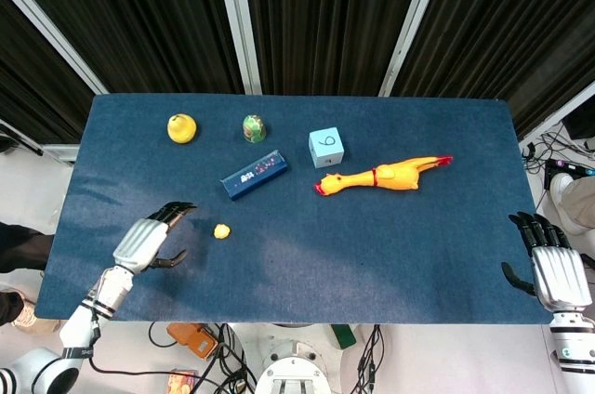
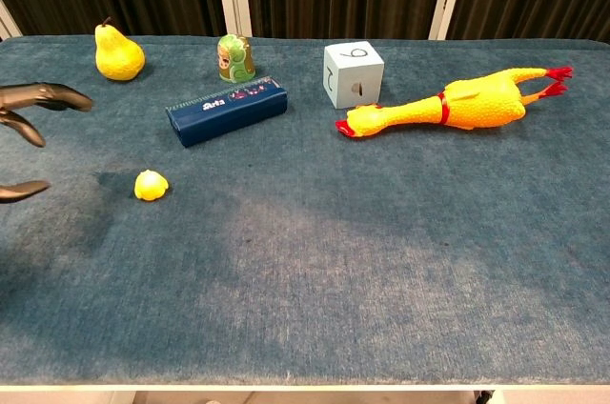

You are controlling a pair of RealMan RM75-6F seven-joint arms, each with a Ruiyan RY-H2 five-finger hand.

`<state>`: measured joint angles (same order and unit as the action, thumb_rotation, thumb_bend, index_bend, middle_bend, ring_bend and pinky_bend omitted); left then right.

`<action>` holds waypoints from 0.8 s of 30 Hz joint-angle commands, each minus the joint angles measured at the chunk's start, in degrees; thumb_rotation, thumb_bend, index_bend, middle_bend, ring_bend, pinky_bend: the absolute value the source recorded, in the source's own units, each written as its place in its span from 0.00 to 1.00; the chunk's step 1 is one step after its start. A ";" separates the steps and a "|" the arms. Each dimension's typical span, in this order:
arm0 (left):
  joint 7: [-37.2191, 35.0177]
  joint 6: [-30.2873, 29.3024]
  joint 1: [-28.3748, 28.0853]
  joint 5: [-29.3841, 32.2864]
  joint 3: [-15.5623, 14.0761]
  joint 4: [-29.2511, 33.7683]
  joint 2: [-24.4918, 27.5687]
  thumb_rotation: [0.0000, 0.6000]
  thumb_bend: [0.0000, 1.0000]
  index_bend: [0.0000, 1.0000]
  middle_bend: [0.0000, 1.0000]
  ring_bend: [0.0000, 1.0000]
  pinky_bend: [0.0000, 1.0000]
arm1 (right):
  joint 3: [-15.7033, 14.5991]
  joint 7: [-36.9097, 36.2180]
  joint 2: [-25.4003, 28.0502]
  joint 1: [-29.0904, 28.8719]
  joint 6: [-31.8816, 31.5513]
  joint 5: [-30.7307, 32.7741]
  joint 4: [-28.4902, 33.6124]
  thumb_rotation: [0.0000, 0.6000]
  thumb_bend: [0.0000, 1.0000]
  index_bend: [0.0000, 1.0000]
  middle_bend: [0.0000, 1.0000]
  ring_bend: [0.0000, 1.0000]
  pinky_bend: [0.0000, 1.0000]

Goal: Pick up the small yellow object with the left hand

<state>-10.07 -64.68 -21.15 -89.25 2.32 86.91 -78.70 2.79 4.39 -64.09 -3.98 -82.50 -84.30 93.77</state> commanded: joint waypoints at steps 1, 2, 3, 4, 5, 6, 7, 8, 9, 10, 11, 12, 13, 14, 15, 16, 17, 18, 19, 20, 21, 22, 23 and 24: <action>0.12 2.07 -1.72 0.65 0.19 -1.12 -2.34 1.00 0.29 0.12 0.10 0.12 0.29 | 0.00 -0.03 0.02 0.01 -0.04 -0.02 0.02 1.00 0.42 0.20 0.18 0.16 0.20; 0.32 2.64 -2.18 0.82 0.20 -1.52 -3.02 1.00 0.29 0.12 0.10 0.12 0.29 | -0.01 -0.06 0.03 0.02 -0.04 -0.01 0.00 1.00 0.42 0.20 0.18 0.16 0.20; 0.69 3.45 -2.74 1.21 0.24 -2.08 -3.84 1.00 0.29 0.12 0.11 0.13 0.29 | 0.00 -0.12 0.05 0.03 -0.03 0.03 0.00 1.00 0.42 0.20 0.18 0.16 0.20; 1.02 4.00 -3.12 1.61 0.36 -2.49 -4.43 1.00 0.29 0.13 0.12 0.14 0.29 | 0.00 -0.17 0.07 0.04 -0.03 0.05 0.00 1.00 0.42 0.20 0.18 0.16 0.20; 1.27 4.50 -3.51 2.00 0.50 -2.89 -4.96 1.00 0.29 0.14 0.12 0.14 0.29 | 0.02 -0.24 0.09 0.04 -0.05 0.05 -0.01 1.00 0.42 0.20 0.18 0.16 0.20; 1.50 5.01 -3.98 2.47 0.72 -3.46 -5.60 1.00 0.29 0.14 0.13 0.15 0.29 | 0.03 -0.33 0.12 0.03 -0.05 0.04 -0.04 1.00 0.42 0.20 0.18 0.16 0.20; 1.66 5.34 -4.31 2.85 0.93 -3.92 -6.01 1.00 0.29 0.15 0.14 0.15 0.29 | 0.03 -0.38 0.13 0.01 -0.01 0.03 -0.07 1.00 0.42 0.20 0.18 0.16 0.20; 1.95 5.71 -4.71 3.35 1.20 -4.51 -6.50 1.00 0.29 0.15 0.15 0.15 0.29 | 0.03 -0.44 0.16 -0.02 0.06 0.05 -0.11 1.00 0.42 0.20 0.18 0.16 0.20; 2.24 5.88 -4.97 3.66 1.38 -4.95 -6.82 1.00 0.29 0.15 0.15 0.16 0.29 | 0.04 -0.47 0.19 -0.06 0.11 0.05 -0.11 1.00 0.42 0.20 0.18 0.16 0.20; 2.58 6.00 -5.22 3.92 1.54 -5.38 -7.15 1.00 0.29 0.16 0.15 0.16 0.29 | 0.05 -0.50 0.20 -0.09 0.16 0.05 -0.11 1.00 0.42 0.20 0.18 0.16 0.20; 3.00 6.09 -5.51 4.23 1.73 -5.88 -7.58 1.00 0.29 0.17 0.15 0.16 0.29 | 0.07 -0.51 0.21 -0.13 0.21 0.07 -0.12 1.00 0.42 0.20 0.18 0.16 0.20; 3.23 6.17 -5.72 4.41 1.81 -6.19 -7.89 1.00 0.29 0.18 0.15 0.16 0.29 | 0.09 -0.52 0.21 -0.16 0.24 0.08 -0.12 1.00 0.42 0.20 0.18 0.16 0.20; 3.34 6.28 -5.92 4.53 1.84 -6.45 -8.15 1.00 0.29 0.19 0.15 0.16 0.29 | 0.09 -0.54 0.22 -0.18 0.26 0.08 -0.10 1.00 0.42 0.20 0.18 0.16 0.20; 3.36 6.39 -6.11 4.60 1.82 -6.71 -8.37 1.00 0.29 0.20 0.16 0.16 0.29 | 0.08 -0.55 0.23 -0.19 0.30 0.07 -0.11 1.00 0.42 0.20 0.18 0.16 0.20; 3.37 6.54 -6.34 4.71 1.79 -7.06 -8.65 1.00 0.29 0.20 0.16 0.16 0.29 | 0.08 -0.56 0.25 -0.20 0.29 0.07 -0.12 1.00 0.42 0.20 0.18 0.16 0.20; 3.40 6.62 -6.48 4.82 1.76 -7.33 -8.84 1.00 0.29 0.21 0.15 0.16 0.29 | 0.09 -0.60 0.26 -0.19 0.28 0.08 -0.10 1.00 0.42 0.20 0.18 0.16 0.20; 3.47 6.70 -6.60 4.92 1.71 -7.61 -9.03 1.00 0.29 0.22 0.15 0.16 0.29 | 0.09 -0.64 0.28 -0.18 0.26 0.08 -0.08 1.00 0.42 0.20 0.18 0.16 0.20; 3.52 6.77 -6.69 5.09 1.60 -7.93 -9.26 1.00 0.29 0.23 0.15 0.16 0.29 | 0.08 -0.70 0.29 -0.16 0.24 0.08 -0.08 1.00 0.42 0.20 0.18 0.16 0.20; 3.54 6.81 -6.74 5.20 1.51 -8.14 -9.42 1.00 0.29 0.24 0.15 0.16 0.29 | 0.08 -0.70 0.29 -0.17 0.25 0.09 -0.10 1.00 0.42 0.20 0.18 0.16 0.20; 3.48 6.81 -6.77 5.29 1.41 -8.32 -9.56 1.00 0.29 0.24 0.15 0.16 0.29 | 0.08 -0.71 0.30 -0.18 0.27 0.09 -0.11 1.00 0.42 0.20 0.18 0.16 0.20; 3.21 6.65 -6.80 5.25 1.31 -8.53 -9.77 1.00 0.29 0.25 0.15 0.16 0.29 | 0.07 -0.71 0.30 -0.20 0.32 0.11 -0.10 1.00 0.42 0.20 0.18 0.16 0.20; 2.99 6.51 -6.81 5.28 1.29 -8.69 -9.92 1.00 0.29 0.26 0.15 0.16 0.29 | 0.07 -0.68 0.30 -0.22 0.36 0.11 -0.10 1.00 0.42 0.20 0.18 0.16 0.20; 2.78 6.39 -6.86 5.25 1.27 -8.84 -10.06 1.00 0.29 0.27 0.15 0.16 0.29 | 0.07 -0.66 0.30 -0.24 0.39 0.13 -0.08 1.00 0.42 0.20 0.18 0.16 0.20; 2.54 6.26 -6.97 5.21 1.26 -9.05 -10.22 1.00 0.29 0.28 0.15 0.16 0.29 | 0.08 -0.62 0.30 -0.27 0.42 0.13 -0.06 1.00 0.42 0.20 0.18 0.16 0.20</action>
<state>-7.44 -58.35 -28.06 -84.02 3.61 77.93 -88.84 2.87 3.77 -63.79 -4.24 -82.08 -84.18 93.71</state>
